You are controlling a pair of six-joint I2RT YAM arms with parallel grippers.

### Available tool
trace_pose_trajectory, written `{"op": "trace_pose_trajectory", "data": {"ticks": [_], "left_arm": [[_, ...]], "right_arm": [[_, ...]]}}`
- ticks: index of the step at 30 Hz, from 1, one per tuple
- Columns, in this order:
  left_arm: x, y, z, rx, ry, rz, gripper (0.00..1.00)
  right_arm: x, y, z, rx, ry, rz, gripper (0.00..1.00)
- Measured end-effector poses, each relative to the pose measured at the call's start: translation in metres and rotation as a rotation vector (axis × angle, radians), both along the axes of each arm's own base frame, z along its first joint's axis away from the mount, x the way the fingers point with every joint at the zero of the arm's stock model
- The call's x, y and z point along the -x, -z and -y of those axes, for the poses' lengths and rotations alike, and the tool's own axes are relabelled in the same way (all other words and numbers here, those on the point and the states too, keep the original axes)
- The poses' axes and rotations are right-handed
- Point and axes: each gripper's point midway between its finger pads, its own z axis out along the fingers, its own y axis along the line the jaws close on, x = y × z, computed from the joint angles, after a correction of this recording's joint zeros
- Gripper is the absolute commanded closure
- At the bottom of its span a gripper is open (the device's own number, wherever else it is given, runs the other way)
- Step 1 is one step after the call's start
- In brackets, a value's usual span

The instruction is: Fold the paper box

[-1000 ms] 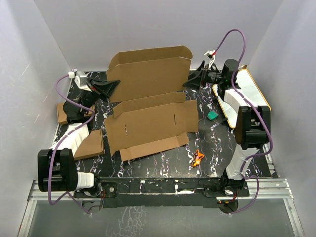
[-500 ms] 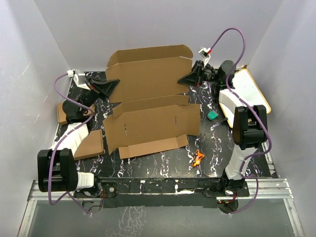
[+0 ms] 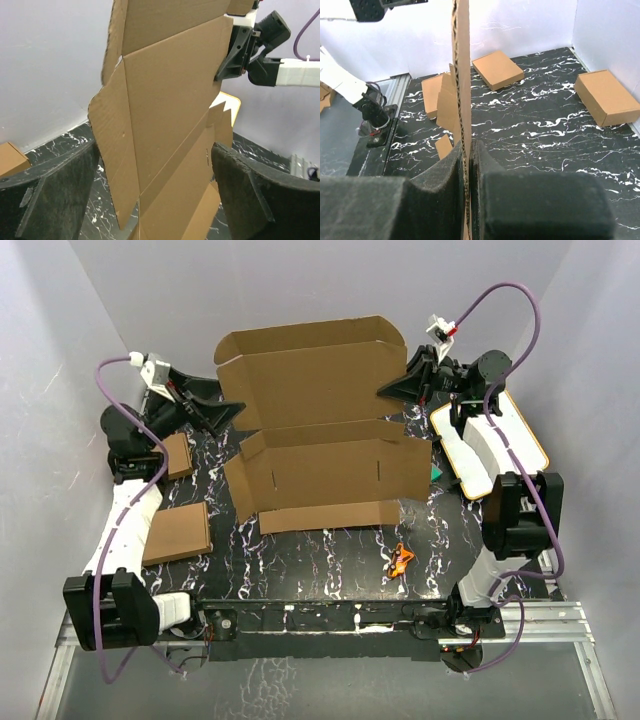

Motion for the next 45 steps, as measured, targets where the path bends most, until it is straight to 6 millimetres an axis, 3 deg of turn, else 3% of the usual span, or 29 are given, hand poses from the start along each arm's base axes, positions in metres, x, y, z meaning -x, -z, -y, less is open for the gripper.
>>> {"op": "trace_pose_trajectory", "data": {"ticks": [6, 16, 23, 29, 35, 42, 45], "left_arm": [[-0.006, -0.022, -0.006, -0.059, 0.05, -0.038, 0.04], [-0.008, -0.037, -0.004, -0.078, 0.214, -0.106, 0.05], [-0.02, -0.038, -0.003, -0.071, 0.299, -0.177, 0.22], [-0.025, -0.05, -0.002, -0.099, 0.323, -0.176, 0.44], [-0.027, -0.058, -0.001, -0.128, 0.344, -0.143, 0.46], [-0.032, -0.045, 0.002, -0.147, 0.36, -0.151, 0.54], [-0.036, -0.037, 0.004, -0.151, 0.37, -0.163, 0.74]], "right_arm": [[0.018, -0.014, -0.001, 0.018, -0.014, 0.057, 0.92], [0.024, -0.009, 0.0, 0.033, -0.015, 0.044, 0.92], [0.027, -0.009, 0.0, 0.037, -0.011, 0.046, 0.92], [0.028, -0.005, -0.003, 0.041, -0.015, 0.028, 0.92], [0.031, -0.006, -0.016, 0.046, -0.035, 0.013, 0.92], [0.035, -0.009, -0.028, 0.047, -0.053, 0.022, 0.92], [0.034, -0.006, -0.028, 0.049, -0.048, 0.012, 0.92]]}}
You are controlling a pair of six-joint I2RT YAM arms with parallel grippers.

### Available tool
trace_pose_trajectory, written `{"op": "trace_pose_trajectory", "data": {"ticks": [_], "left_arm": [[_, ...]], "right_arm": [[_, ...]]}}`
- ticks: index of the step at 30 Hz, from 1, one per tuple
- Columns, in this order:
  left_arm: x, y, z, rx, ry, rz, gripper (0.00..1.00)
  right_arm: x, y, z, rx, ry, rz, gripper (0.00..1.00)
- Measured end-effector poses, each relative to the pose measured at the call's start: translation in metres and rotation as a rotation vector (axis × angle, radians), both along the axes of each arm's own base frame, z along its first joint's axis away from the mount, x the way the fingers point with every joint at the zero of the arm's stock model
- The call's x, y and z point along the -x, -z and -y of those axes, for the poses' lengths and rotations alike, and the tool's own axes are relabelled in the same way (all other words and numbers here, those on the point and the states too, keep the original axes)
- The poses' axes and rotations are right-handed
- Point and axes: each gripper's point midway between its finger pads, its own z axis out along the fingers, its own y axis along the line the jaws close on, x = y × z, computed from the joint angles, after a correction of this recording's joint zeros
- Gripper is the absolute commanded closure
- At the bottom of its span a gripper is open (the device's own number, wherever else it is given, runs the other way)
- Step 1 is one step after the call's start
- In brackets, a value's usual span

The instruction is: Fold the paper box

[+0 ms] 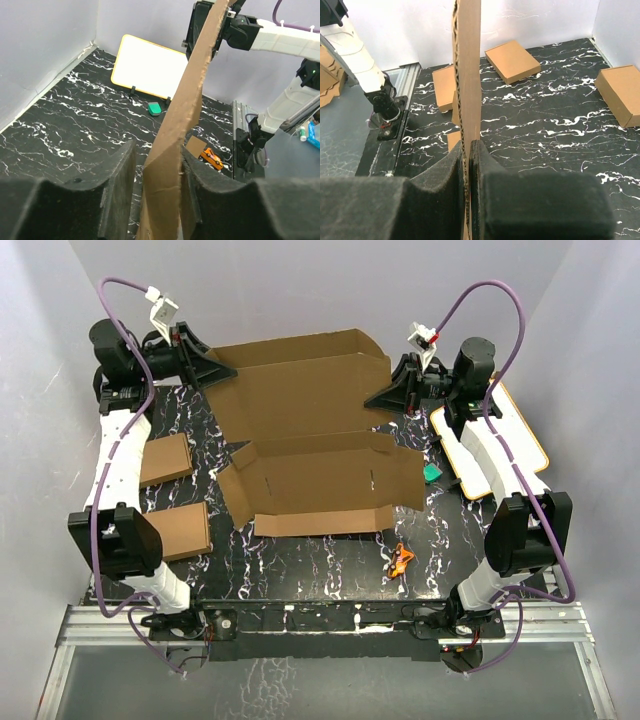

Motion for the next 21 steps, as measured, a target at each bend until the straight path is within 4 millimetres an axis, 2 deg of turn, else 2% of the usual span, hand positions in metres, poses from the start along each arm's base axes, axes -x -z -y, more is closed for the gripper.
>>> {"op": "trace_pose_trajectory", "data": {"ticks": [2, 6, 10, 15, 16, 18, 21], "left_arm": [[-0.001, 0.004, 0.003, -0.003, 0.015, -0.005, 0.78], [0.001, 0.006, 0.007, -0.005, 0.043, -0.003, 0.79], [0.006, 0.002, 0.01, -0.002, 0.077, 0.016, 1.0], [0.012, 0.0, 0.011, -0.003, 0.113, 0.042, 1.0], [0.013, -0.001, 0.012, -0.003, 0.117, 0.044, 1.0], [0.015, -0.003, 0.012, -0.004, 0.122, 0.052, 1.0], [0.015, -0.005, 0.012, -0.001, 0.119, 0.057, 1.0]], "right_arm": [[-0.001, 0.001, 0.0, 0.001, 0.004, -0.002, 0.92], [-0.002, 0.0, 0.0, 0.002, 0.009, -0.001, 0.92], [-0.002, 0.001, 0.0, 0.003, 0.013, -0.003, 0.92], [-0.004, 0.002, 0.002, 0.004, 0.025, -0.016, 0.92], [-0.005, 0.002, 0.002, 0.004, 0.029, -0.016, 0.9], [-0.006, 0.002, 0.002, 0.003, 0.036, -0.018, 0.78], [-0.01, 0.004, 0.002, 0.005, 0.061, -0.018, 0.51]]}}
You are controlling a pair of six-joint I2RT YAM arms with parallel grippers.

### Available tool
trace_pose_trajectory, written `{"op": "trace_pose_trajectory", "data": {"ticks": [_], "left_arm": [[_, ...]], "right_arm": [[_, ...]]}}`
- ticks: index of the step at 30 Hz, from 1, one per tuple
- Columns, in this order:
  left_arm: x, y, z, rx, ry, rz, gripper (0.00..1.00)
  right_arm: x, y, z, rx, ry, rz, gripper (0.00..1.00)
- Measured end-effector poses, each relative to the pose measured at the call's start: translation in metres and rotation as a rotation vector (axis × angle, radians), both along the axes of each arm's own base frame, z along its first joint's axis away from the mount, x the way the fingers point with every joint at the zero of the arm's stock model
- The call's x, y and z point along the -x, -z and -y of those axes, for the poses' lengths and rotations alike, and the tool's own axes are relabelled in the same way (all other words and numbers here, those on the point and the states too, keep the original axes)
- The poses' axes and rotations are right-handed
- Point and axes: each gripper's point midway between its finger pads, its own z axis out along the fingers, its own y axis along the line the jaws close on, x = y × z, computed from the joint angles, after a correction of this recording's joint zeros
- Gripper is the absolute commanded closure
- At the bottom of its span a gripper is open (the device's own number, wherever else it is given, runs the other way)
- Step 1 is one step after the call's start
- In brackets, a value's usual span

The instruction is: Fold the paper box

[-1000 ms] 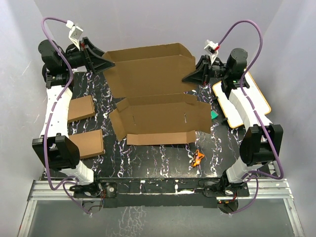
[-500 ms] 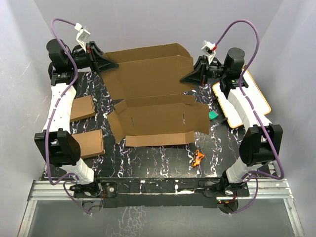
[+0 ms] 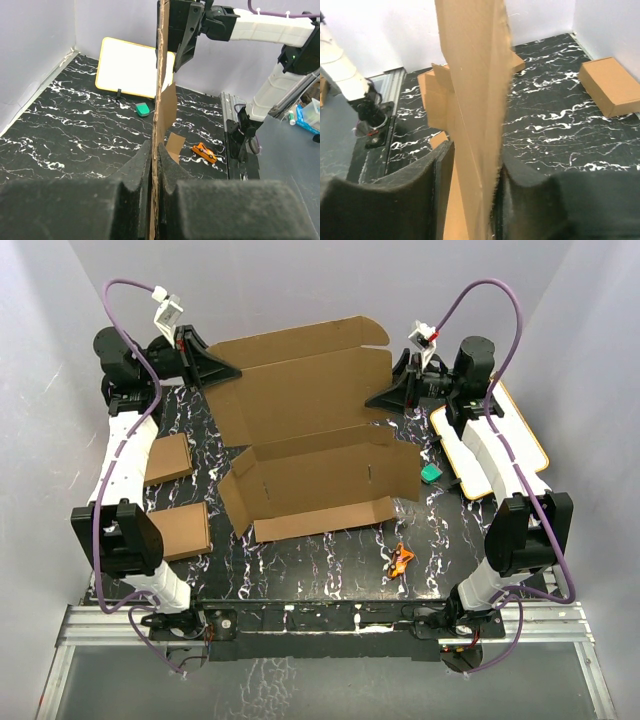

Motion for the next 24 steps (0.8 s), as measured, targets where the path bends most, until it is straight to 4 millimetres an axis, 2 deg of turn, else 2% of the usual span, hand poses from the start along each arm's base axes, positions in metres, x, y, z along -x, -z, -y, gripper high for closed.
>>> {"op": "trace_pose_trajectory", "data": {"ticks": [4, 8, 12, 16, 21, 24], "left_arm": [[-0.007, 0.006, -0.001, 0.018, -0.05, -0.017, 1.0], [-0.016, 0.017, -0.008, 0.029, -0.162, -0.025, 1.0], [-0.011, 0.027, -0.014, 0.029, -0.249, -0.019, 1.0], [-0.006, 0.035, -0.017, 0.032, -0.293, -0.008, 1.0], [-0.011, 0.048, -0.021, 0.027, -0.334, -0.012, 1.0], [-0.013, 0.051, -0.023, 0.023, -0.346, -0.008, 1.0]], "right_arm": [[-0.013, 0.003, 0.001, 0.017, 0.074, 0.008, 0.19], [-0.026, 0.012, 0.007, 0.057, 0.174, 0.026, 0.02], [-0.024, 0.027, 0.019, 0.099, 0.263, 0.05, 0.01], [-0.015, 0.054, 0.035, 0.142, 0.32, 0.047, 0.01], [-0.005, 0.107, 0.057, 0.196, 0.375, -0.035, 0.01], [-0.002, 0.14, 0.082, 0.208, 0.431, -0.128, 0.01]]}}
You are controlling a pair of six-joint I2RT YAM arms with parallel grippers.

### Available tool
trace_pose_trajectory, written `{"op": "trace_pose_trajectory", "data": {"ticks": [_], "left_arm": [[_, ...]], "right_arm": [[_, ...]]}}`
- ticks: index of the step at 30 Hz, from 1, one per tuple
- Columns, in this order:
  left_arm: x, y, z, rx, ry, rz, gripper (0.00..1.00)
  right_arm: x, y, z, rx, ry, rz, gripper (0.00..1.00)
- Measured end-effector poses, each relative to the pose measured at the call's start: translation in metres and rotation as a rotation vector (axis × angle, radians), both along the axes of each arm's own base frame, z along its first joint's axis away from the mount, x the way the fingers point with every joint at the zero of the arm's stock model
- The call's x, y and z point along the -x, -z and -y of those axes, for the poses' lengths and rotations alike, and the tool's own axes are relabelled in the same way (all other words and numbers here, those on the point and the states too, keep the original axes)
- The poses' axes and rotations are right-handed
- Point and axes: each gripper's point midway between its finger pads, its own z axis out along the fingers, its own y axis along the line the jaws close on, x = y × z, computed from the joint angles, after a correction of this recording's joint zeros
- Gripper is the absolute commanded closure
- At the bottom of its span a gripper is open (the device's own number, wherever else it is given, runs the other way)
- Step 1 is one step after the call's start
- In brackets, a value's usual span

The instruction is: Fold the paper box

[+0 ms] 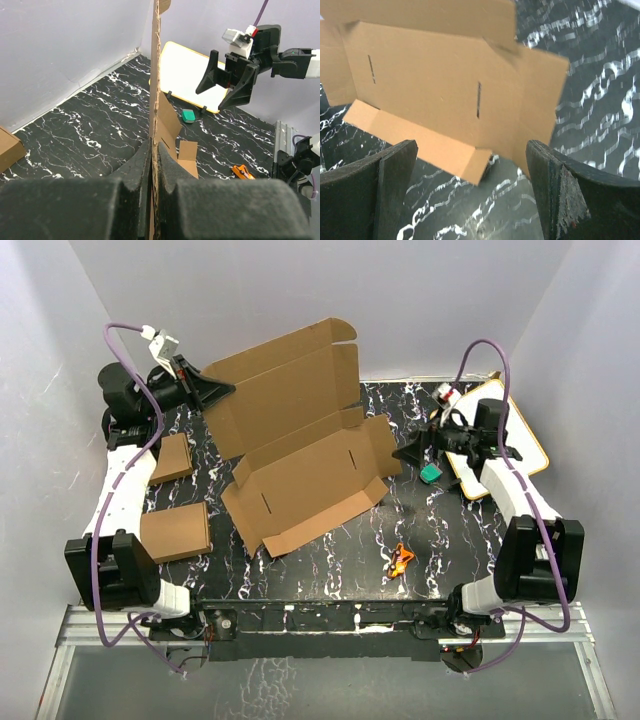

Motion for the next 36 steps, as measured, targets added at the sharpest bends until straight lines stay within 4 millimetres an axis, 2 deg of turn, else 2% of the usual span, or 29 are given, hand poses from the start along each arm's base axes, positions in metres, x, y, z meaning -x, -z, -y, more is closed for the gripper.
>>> {"op": "trace_pose_trajectory", "data": {"ticks": [4, 9, 14, 16, 20, 28, 32, 36], "left_arm": [[0.0, 0.005, -0.001, -0.001, -0.02, 0.014, 1.0], [0.009, 0.006, -0.003, -0.002, -0.055, 0.045, 1.0], [0.019, 0.0, -0.003, -0.003, -0.08, 0.106, 1.0], [0.024, -0.001, -0.004, -0.003, -0.091, 0.125, 1.0], [0.033, -0.001, -0.004, 0.0, -0.108, 0.148, 1.0], [0.036, -0.008, -0.005, 0.003, -0.126, 0.172, 1.0], [0.036, -0.008, -0.005, 0.005, -0.125, 0.17, 1.0], [0.036, -0.008, -0.005, 0.009, -0.124, 0.164, 1.0]], "right_arm": [[0.008, 0.037, 0.024, -0.002, 0.048, -0.097, 0.01], [0.036, 0.078, 0.021, 0.013, 0.031, -0.179, 0.01], [0.056, 0.08, 0.011, -0.017, 0.001, -0.16, 0.01], [0.058, 0.083, 0.005, -0.025, -0.013, -0.172, 0.05], [0.054, 0.097, -0.004, -0.014, -0.01, -0.213, 0.17], [0.047, 0.143, -0.013, 0.083, 0.058, -0.346, 0.24], [0.031, 0.15, -0.015, 0.124, 0.1, -0.363, 0.25], [0.015, 0.151, -0.012, 0.123, 0.142, -0.376, 0.38]]}}
